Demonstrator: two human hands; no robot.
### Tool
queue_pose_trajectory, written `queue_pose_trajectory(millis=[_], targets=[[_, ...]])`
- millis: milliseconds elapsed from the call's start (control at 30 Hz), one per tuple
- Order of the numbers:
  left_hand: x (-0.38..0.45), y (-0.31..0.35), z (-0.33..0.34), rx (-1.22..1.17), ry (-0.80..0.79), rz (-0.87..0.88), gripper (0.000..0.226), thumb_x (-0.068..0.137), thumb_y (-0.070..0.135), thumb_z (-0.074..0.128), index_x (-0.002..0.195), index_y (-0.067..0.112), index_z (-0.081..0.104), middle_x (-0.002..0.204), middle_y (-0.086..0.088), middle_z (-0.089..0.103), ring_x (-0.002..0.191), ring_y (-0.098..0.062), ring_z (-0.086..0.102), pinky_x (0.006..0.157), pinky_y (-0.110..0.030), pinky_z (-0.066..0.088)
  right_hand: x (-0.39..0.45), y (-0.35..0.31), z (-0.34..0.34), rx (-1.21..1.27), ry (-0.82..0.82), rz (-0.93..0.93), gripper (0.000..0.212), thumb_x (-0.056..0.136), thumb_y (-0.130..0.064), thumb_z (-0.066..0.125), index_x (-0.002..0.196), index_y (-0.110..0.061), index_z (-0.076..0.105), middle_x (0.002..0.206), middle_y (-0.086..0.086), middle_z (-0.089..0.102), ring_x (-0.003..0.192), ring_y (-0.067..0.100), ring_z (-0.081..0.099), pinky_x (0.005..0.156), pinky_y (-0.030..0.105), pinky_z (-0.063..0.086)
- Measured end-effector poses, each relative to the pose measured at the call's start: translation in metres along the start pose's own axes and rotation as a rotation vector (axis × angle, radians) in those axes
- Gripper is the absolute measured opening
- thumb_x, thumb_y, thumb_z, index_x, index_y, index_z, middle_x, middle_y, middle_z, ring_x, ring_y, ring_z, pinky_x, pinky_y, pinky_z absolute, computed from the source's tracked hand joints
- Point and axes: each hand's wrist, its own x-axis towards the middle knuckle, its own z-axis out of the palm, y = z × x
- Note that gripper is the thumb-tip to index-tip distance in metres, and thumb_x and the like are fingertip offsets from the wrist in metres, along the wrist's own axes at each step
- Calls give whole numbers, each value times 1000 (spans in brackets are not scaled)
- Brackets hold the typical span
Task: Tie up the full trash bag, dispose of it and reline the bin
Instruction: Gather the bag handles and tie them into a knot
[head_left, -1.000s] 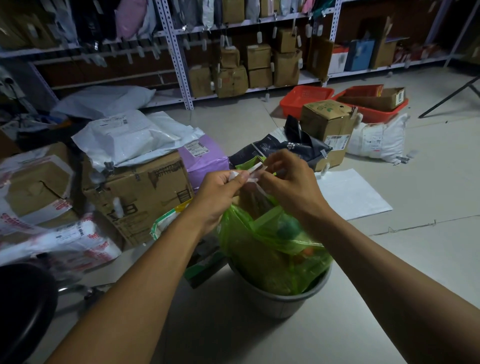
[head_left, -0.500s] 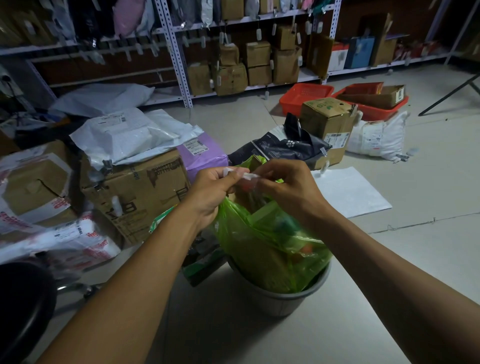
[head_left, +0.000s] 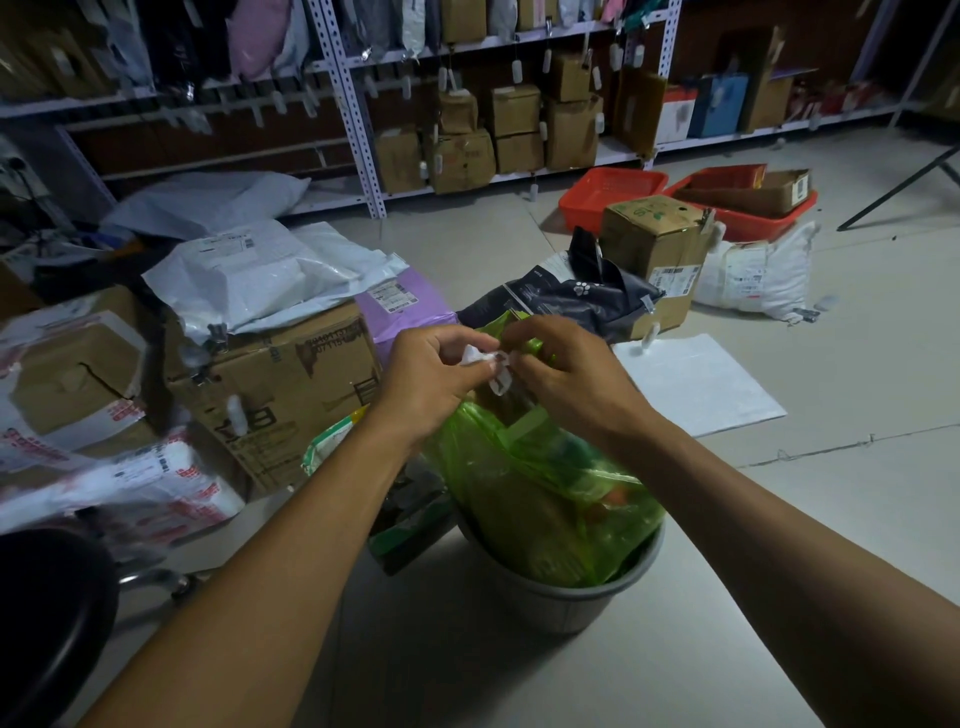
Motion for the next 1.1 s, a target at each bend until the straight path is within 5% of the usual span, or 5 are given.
queue_pose_trajectory(millis=[133, 367, 533, 1000, 1100], targets=[[2, -5, -1, 138, 66, 75, 20, 75, 15, 83, 78, 31, 71, 52, 28, 53, 52, 8, 50, 49, -3, 33, 1, 2, 2, -83, -28, 5, 17, 95, -21, 57, 99, -19, 73, 84, -5, 71, 73, 9, 64, 60, 29, 49], [3, -6, 1, 25, 102, 72, 15, 73, 13, 85, 74, 23, 74, 45, 19, 41, 45, 0, 35, 46, -9, 30, 5, 3, 3, -114, -46, 26, 24, 98, -14, 52, 108, -22, 73, 85, -2, 72, 68, 14, 65, 54, 27, 46], [1, -5, -2, -4, 86, 73, 22, 72, 7, 84, 72, 27, 75, 67, 9, 70, 58, -4, 57, 57, -18, 49, 11, 5, 5, -12, -82, 88, 25, 97, -20, 56, 114, -30, 71, 85, -5, 74, 66, 9, 68, 49, 28, 51], [1, -10, -4, -107, 47, -35, 18, 81, 15, 79, 97, 21, 78, 87, -21, 74, 82, -29, 74, 80, -47, 60, 9, 2, 5, 515, 117, 293, 10, 84, -12, 76, 93, -8, 77, 82, 7, 77, 77, 24, 75, 74, 40, 62], [0, -12, -7, 11, 61, -4, 15, 86, 23, 74, 100, 25, 77, 93, -1, 77, 88, -18, 73, 83, -44, 59, 10, 3, 5, 490, 165, 338, 13, 81, -21, 79, 89, -11, 78, 81, 5, 76, 78, 22, 74, 77, 44, 61]])
